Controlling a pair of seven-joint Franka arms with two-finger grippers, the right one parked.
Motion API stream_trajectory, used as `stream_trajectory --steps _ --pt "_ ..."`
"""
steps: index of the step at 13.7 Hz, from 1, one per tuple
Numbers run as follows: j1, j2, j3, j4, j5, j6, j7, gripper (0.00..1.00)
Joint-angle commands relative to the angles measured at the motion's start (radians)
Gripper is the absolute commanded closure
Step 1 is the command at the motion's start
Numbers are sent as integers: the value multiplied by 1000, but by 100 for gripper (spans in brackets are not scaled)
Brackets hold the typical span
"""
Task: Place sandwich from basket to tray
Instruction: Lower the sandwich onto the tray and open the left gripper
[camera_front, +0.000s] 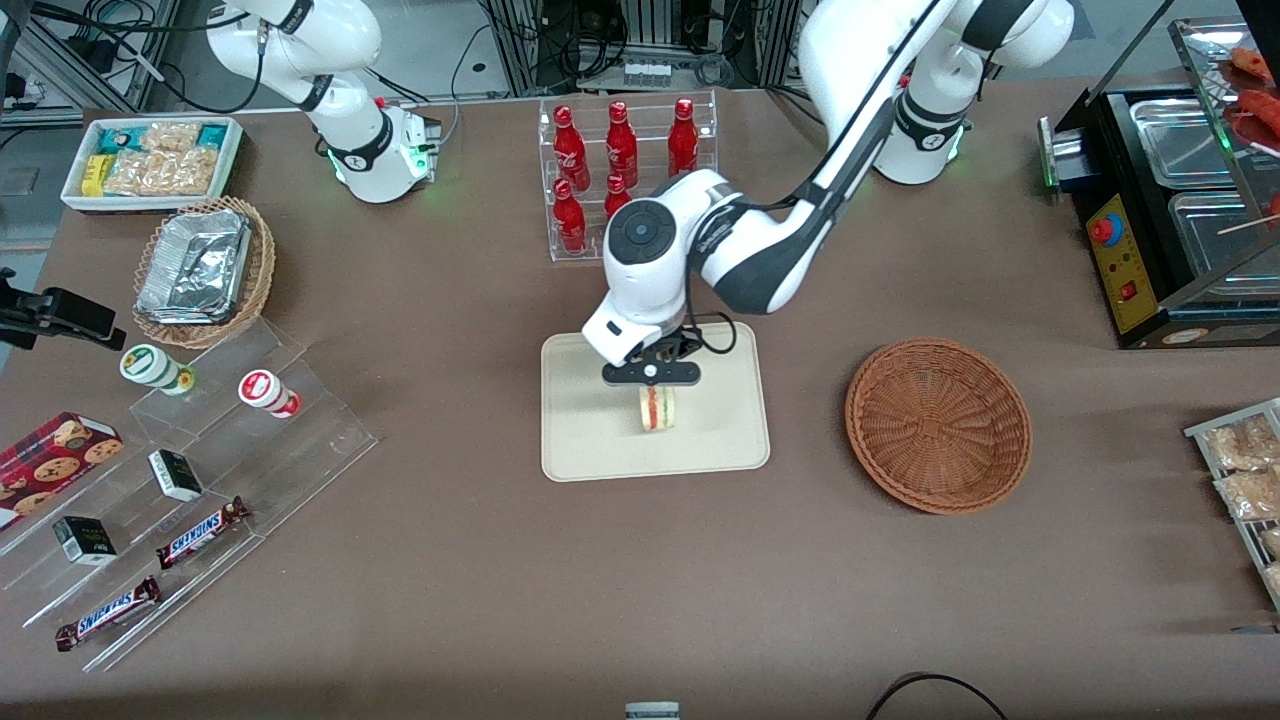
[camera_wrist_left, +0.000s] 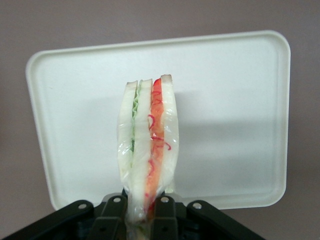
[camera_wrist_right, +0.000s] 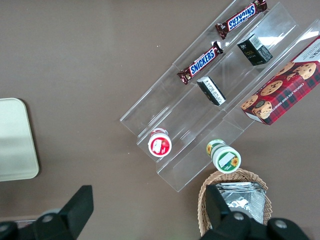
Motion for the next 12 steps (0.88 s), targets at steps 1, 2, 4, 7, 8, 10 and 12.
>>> stream_trajectory --steps 1,2,4,7,8,10,12 --pt "-30 72 12 36 17 62 -11 100" --pt "-39 95 14 36 21 74 -34 100" --pt "-50 120 14 36 24 84 -51 100" --pt "-67 143 18 33 35 84 -80 100" --pt "-67 144 18 35 53 84 -89 65" --pt "-65 137 18 35 75 79 -98 0" --pt "-61 112 18 39 73 65 -100 0"
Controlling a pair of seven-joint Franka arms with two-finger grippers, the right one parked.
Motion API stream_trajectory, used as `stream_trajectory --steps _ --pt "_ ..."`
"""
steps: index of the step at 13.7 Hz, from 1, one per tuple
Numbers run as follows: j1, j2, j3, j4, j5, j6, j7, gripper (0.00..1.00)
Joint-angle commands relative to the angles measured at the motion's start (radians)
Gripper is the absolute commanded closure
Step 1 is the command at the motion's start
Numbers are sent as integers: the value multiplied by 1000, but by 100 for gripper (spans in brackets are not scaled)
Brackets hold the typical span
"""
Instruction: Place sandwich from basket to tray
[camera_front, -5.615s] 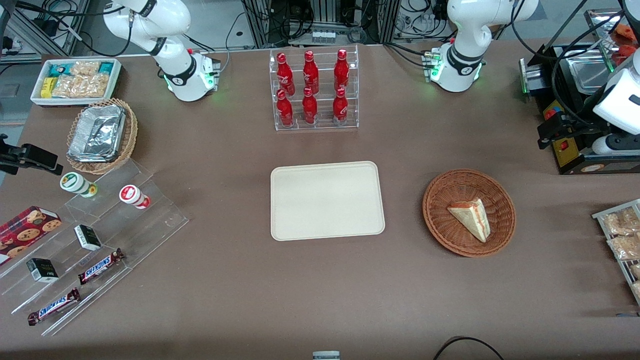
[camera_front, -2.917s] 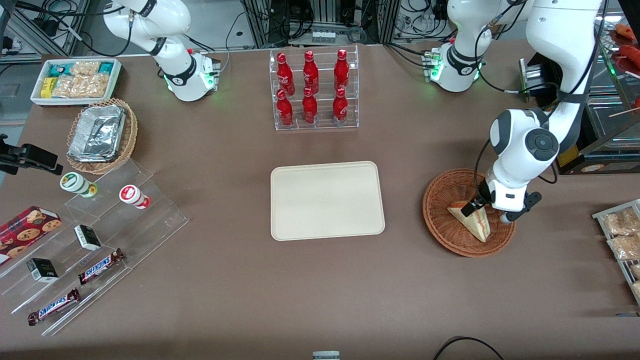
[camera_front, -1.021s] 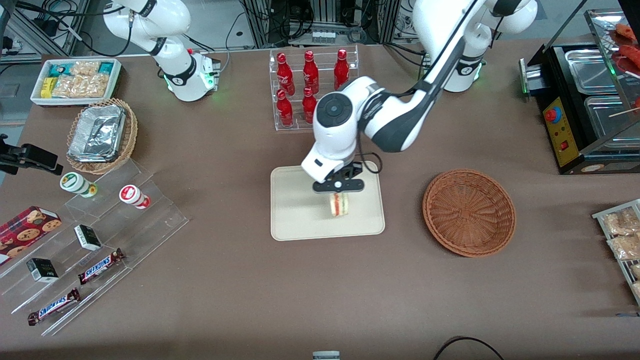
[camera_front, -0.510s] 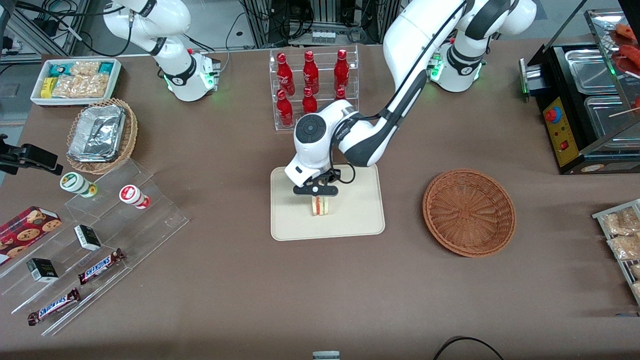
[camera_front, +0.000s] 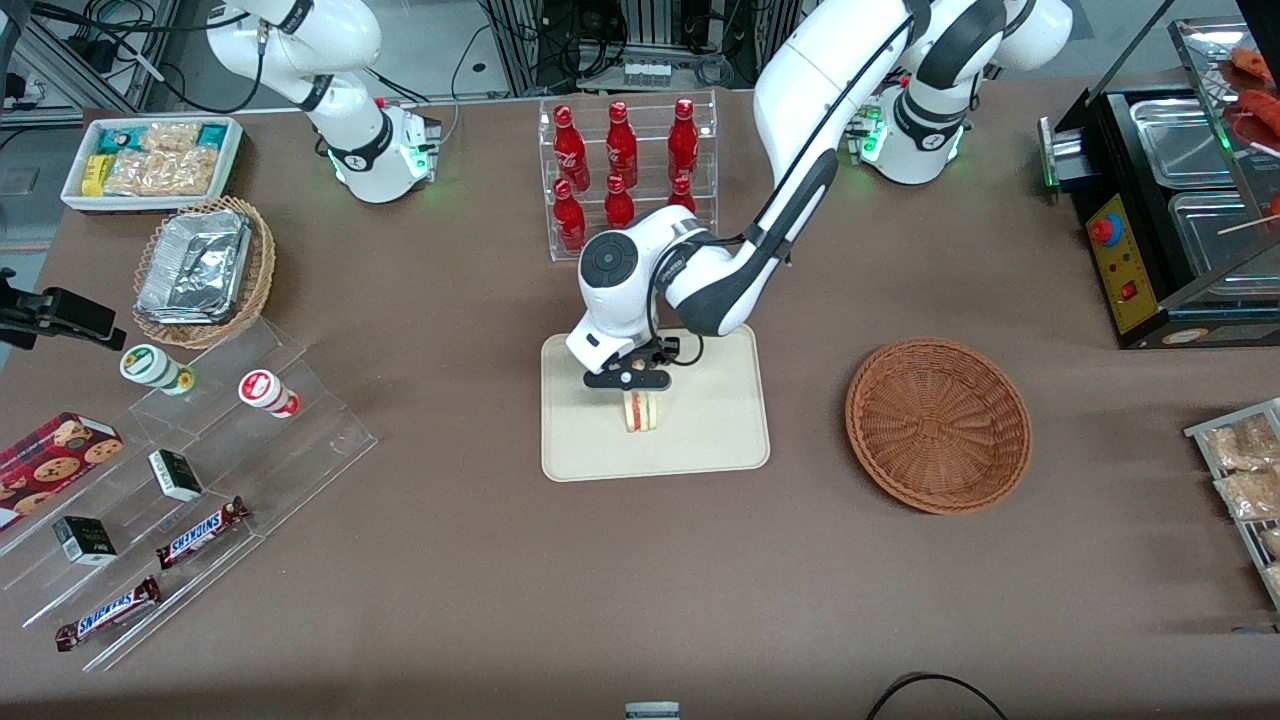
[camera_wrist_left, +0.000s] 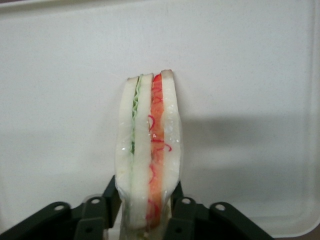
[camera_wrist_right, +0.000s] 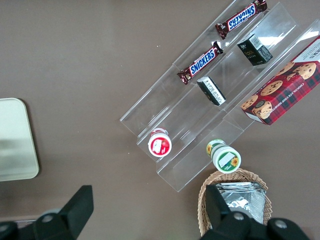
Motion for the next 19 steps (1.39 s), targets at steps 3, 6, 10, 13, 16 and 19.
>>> stream_trajectory --steps 3,6,10,13,16,19 --pt "-6 -104 15 25 14 -88 -27 0" --pt "24 -210 34 26 -1 -153 -53 0" --pt "127 -352 34 17 -3 -340 -75 0" --pt "234 -449 34 -39 -1 -358 -66 0" --pt "345 -552 34 -112 -12 -360 69 0" --pt "445 -645 34 -182 -44 -375 219 0"
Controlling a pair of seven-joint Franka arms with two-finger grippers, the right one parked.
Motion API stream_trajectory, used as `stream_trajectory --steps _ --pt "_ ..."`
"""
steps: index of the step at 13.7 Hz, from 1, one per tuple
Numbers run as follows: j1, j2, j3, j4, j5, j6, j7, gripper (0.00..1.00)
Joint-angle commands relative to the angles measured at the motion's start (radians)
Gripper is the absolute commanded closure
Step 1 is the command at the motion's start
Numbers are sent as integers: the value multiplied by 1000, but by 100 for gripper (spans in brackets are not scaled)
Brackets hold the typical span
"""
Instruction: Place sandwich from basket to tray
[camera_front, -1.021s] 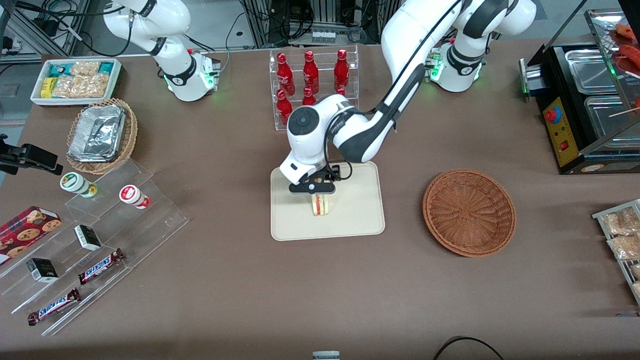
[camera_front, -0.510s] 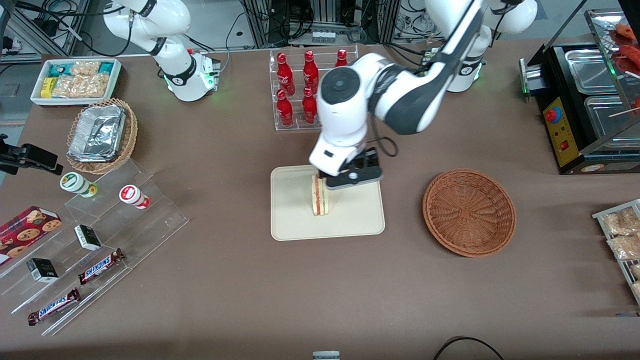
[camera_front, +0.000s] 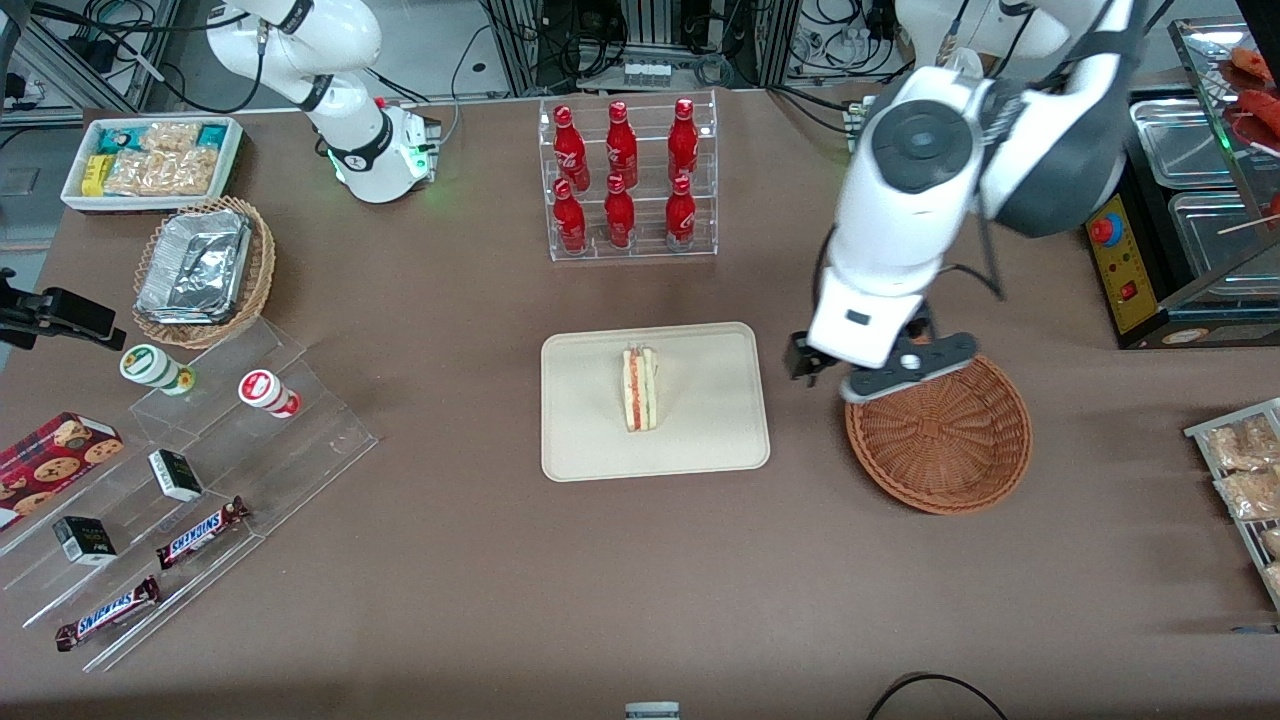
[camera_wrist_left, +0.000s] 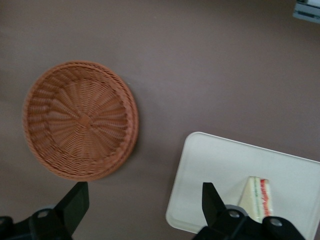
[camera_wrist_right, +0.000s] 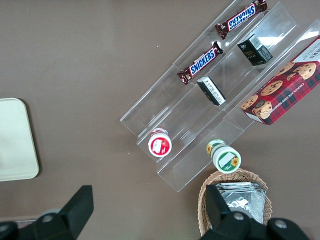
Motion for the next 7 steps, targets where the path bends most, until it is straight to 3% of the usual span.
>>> stream_trajectory --steps 1,7 --pt "99 -115 -11 -94 -53 -8 143 0" --pt "264 -204 -11 -97 -106 -144 473 0"
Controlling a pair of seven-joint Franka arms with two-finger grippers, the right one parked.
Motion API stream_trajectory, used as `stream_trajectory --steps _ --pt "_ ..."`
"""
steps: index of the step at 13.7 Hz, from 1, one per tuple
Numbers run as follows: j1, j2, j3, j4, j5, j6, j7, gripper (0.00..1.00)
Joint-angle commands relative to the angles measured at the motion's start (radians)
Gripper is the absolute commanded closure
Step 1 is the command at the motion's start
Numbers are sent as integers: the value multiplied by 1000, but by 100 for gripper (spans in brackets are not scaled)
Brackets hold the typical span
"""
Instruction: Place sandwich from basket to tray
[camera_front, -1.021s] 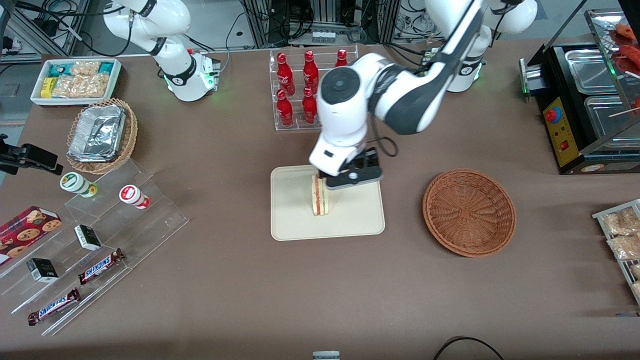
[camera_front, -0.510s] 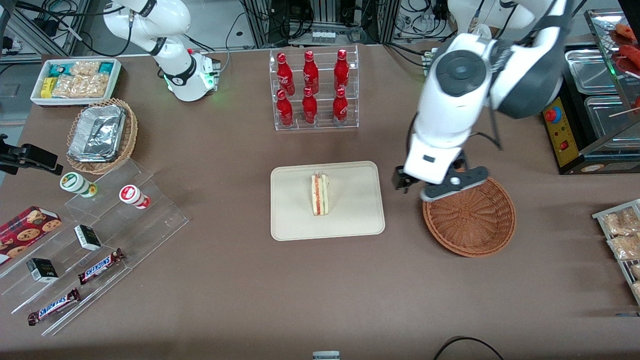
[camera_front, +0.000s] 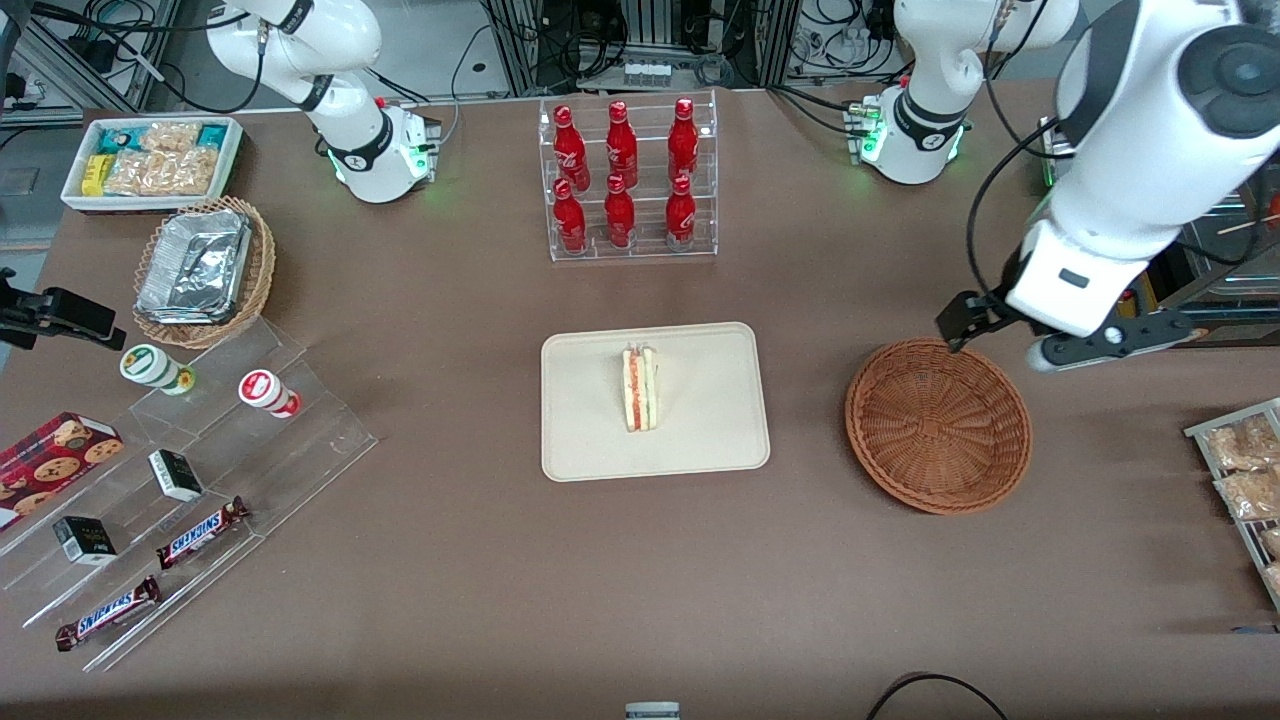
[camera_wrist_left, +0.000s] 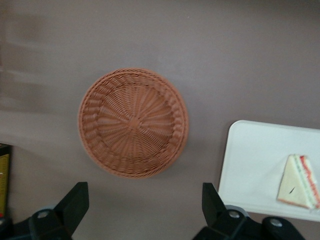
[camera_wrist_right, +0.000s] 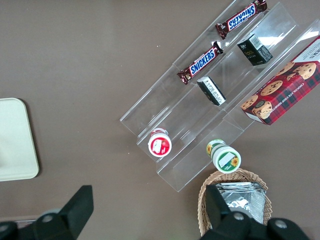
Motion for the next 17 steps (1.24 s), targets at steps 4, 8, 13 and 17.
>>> stream_trajectory --steps 4,8,13,17 --pt "112 -110 -10 -59 -45 -66 206 0" --pt "125 -124 43 -53 -43 -90 312 0" --pt "131 -74 73 17 -45 -90 389 0" --pt "134 -51 73 33 -42 -86 388 0"
